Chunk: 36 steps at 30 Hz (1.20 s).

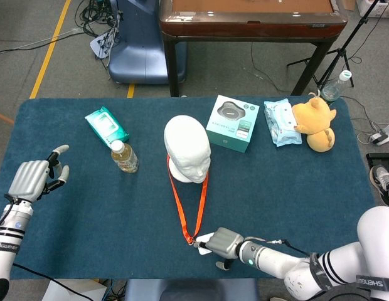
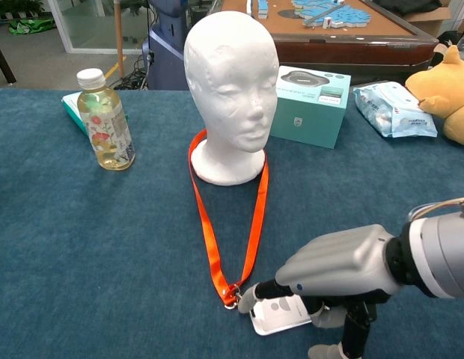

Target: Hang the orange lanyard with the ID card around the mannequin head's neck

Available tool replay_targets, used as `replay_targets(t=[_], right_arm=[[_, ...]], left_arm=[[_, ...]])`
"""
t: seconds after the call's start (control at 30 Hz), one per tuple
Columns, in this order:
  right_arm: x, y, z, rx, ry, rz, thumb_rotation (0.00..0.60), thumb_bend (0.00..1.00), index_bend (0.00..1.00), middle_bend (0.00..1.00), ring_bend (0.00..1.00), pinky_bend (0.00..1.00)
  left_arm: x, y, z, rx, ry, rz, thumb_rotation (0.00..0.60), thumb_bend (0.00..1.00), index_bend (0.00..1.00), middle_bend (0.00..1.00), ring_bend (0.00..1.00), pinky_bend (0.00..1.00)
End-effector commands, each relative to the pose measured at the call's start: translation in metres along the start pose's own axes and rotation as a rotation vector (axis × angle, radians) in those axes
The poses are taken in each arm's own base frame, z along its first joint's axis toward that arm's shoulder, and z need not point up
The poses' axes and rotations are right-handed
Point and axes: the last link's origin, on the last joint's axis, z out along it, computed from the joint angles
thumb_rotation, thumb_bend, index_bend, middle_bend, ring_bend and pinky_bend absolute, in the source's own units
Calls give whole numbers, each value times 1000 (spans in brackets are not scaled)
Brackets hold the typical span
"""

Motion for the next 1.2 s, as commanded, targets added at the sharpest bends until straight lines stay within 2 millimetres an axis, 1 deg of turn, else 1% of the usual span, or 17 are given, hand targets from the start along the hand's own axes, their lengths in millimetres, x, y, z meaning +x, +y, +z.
replay_targets(t=[0.03, 0.37, 0.5, 0.57, 0.73, 0.8, 0.93, 1.03, 1.2], right_arm=[[8, 8, 7, -40, 18, 9, 593, 438, 96, 964, 959, 1000], [35, 29, 24, -146, 89, 87, 594, 438, 96, 964, 959, 1000], [42, 38, 25, -188, 109, 109, 592, 438, 96, 964, 959, 1000], [43, 38, 21, -185, 115, 117, 592, 438, 96, 964, 959, 1000], [35, 28, 3, -141, 105, 95, 595, 438, 96, 964, 962, 1000], [31, 29, -4, -142, 101, 80, 594, 438, 96, 964, 963, 1000], [20, 40, -21, -184, 89, 73, 595, 438, 96, 964, 963, 1000], [15, 50, -28, -219, 86, 82, 595, 438, 96, 964, 964, 1000], [7, 59, -31, -245, 68, 100, 594, 438, 96, 964, 964, 1000]], left_arm=[[0, 0, 0, 1, 1, 0, 61, 432, 146, 584, 565, 771], [-1, -1, 1, 2, -2, 1, 62, 433, 146, 584, 565, 771], [-1, -2, 1, 3, -2, 1, 62, 432, 146, 584, 565, 771], [-1, -3, 1, 5, -2, 0, 65, 432, 146, 584, 565, 771], [0, -4, 0, 7, -1, -1, 65, 432, 146, 584, 565, 771], [-1, -3, 0, 5, -3, -1, 67, 432, 146, 584, 565, 771], [-1, -2, -1, 2, -5, 2, 64, 432, 146, 584, 564, 771], [-1, -1, -1, -1, -5, 2, 66, 432, 146, 584, 565, 771], [-3, 2, -1, -4, -11, 3, 63, 432, 146, 584, 565, 771]])
